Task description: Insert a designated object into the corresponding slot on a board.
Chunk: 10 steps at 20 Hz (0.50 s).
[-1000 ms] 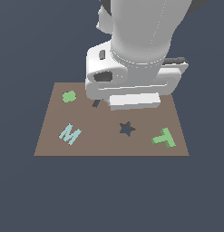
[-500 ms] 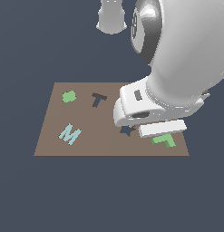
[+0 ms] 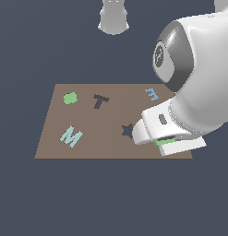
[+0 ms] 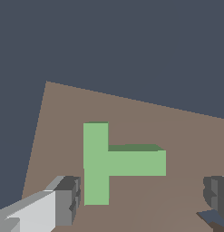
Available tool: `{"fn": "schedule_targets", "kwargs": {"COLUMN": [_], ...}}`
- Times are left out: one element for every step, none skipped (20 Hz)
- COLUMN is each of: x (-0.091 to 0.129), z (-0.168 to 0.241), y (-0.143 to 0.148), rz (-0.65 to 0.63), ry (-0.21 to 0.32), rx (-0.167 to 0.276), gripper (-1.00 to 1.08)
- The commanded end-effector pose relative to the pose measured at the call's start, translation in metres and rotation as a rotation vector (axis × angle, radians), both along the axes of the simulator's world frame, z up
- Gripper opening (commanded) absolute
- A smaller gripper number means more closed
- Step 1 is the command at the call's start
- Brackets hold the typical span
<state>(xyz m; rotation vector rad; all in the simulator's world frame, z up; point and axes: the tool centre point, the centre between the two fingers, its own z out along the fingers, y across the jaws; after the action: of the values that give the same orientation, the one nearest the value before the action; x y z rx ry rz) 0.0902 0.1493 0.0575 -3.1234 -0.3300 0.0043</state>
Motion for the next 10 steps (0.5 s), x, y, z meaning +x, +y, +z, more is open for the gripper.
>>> {"fn": "schedule_targets", "kwargs": {"x": [0.0044,0.0055,0.0064,0.0072,0.0079,0.0084,0.0087,0.009,0.009,0.0083], "z": [-0.0036,-0.0047,-0.0056,-0.0063,-0.0069,-0.0072,-0.0074,-0.0075,-0.0075,-0.0075], "y": [0.0058,0.0075,0.009,0.0102,0.0111,0.0117,0.0122,0.0122,0.0122,0.0123], "rz": [0.007,0.01,0.011,0.013,0.014,0.015,0.016,0.016,0.016,0.016], "ry": [-0.002,-0.002,-0.002,-0.002,-0.003,-0.003,-0.003,-0.003,-0.003,-0.002], "rx": [0.0,0.0,0.0,0.0,-0.001,-0.001,-0.001,-0.001,-0.001,0.0], "gripper": [1.0,1.0,1.0,1.0,1.0,1.0,1.0,1.0,1.0,1.0]}}
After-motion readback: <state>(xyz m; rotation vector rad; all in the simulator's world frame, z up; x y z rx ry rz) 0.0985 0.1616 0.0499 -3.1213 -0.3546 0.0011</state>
